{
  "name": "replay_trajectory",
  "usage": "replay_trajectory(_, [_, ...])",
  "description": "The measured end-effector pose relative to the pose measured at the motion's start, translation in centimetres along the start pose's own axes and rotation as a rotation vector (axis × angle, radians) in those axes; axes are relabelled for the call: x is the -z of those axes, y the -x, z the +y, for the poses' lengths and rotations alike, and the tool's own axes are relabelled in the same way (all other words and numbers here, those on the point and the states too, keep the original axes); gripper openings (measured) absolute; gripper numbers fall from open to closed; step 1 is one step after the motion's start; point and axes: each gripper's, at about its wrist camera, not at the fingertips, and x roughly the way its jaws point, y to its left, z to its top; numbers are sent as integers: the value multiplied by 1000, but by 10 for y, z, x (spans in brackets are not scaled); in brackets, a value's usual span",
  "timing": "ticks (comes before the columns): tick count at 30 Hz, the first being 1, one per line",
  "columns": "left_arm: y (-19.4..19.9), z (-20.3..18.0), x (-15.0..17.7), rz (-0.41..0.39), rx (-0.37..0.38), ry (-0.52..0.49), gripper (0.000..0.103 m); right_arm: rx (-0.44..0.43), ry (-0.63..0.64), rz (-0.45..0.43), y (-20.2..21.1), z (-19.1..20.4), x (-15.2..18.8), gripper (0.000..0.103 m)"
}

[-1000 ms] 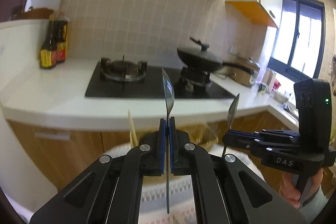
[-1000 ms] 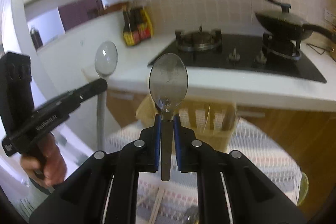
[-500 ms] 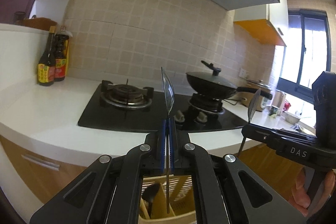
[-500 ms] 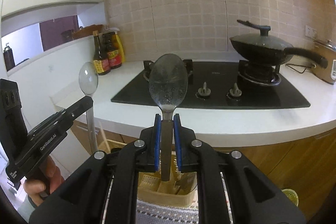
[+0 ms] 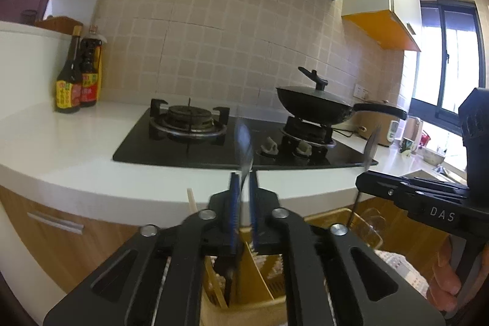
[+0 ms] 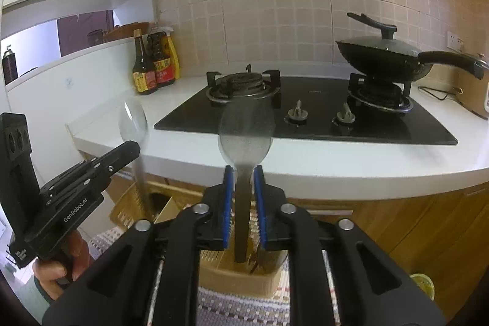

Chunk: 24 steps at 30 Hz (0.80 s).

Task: Organize utensils
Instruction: 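Lower both clear spoons into the caddy and open both tools, then grasp a chopstick with the left tool while the right tool grasps another chopstick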

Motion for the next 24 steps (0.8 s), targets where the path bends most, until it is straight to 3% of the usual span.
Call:
replay_trajectory(2, [7, 2, 1, 6, 10, 7, 19, -4, -11, 7, 8, 0, 3, 31])
replay_trajectory(4, [18, 4, 3, 12, 20, 14, 29, -14, -14, 11, 16, 1, 7, 32])
replay_trajectory(14, [84, -6, 16, 99, 25, -5, 31, 9, -17, 102, 72, 18, 37, 32])
replay_trajectory(20, [111, -26, 40, 242, 38, -61, 31, 25, 14, 224, 95, 33, 69, 32])
replay_trajectory(24, [116, -34, 74, 399, 21, -79, 31, 19, -11, 324, 97, 32, 100, 32])
